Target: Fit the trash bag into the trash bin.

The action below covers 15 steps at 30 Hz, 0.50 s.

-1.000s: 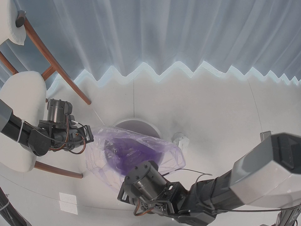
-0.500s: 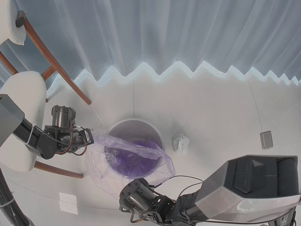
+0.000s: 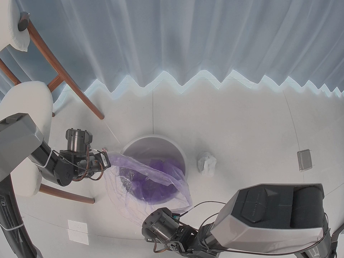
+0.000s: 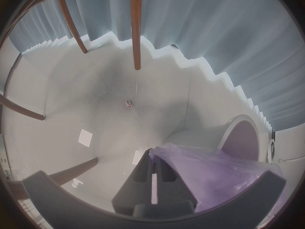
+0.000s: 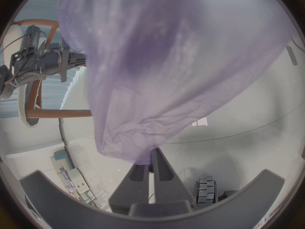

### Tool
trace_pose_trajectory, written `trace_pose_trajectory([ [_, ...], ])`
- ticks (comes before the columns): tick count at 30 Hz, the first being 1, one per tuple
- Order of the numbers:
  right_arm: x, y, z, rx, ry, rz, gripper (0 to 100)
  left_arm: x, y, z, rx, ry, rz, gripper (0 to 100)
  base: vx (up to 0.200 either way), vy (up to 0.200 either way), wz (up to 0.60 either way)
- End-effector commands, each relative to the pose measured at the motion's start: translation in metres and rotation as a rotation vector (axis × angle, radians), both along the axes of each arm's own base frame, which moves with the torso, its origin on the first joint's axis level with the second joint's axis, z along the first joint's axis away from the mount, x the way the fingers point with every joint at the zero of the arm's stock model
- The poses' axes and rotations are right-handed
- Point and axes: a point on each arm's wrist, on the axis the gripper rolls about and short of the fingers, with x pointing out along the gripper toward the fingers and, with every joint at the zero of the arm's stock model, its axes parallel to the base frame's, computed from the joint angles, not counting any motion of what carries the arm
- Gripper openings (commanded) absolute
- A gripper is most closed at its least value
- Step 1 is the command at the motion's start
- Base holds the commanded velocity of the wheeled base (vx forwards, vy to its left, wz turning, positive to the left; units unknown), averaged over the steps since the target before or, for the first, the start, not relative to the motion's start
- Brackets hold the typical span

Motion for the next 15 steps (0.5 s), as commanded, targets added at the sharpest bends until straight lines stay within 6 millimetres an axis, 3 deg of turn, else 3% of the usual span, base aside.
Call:
trace_pose_trajectory([
  [1, 0.006, -0.005, -0.006, -0.014, 0.004, -0.022, 0, 0.004, 0.004, -0.011, 0.003, 0.017, 0.014, 0, 0.0, 0.0, 0.0],
  [8, 0.015, -0.014, -0.005, -0.056, -0.021, -0.053, 0, 0.019, 0.014, -0.01, -0.013, -0.026, 0.044, 0, 0.0, 0.0, 0.0],
  [15, 0.022, -0.022, -0.005, -0.087, -0.03, -0.068, 0, 0.027, 0.01, -0.008, -0.032, -0.091, 0.033, 0, 0.0, 0.0, 0.0],
])
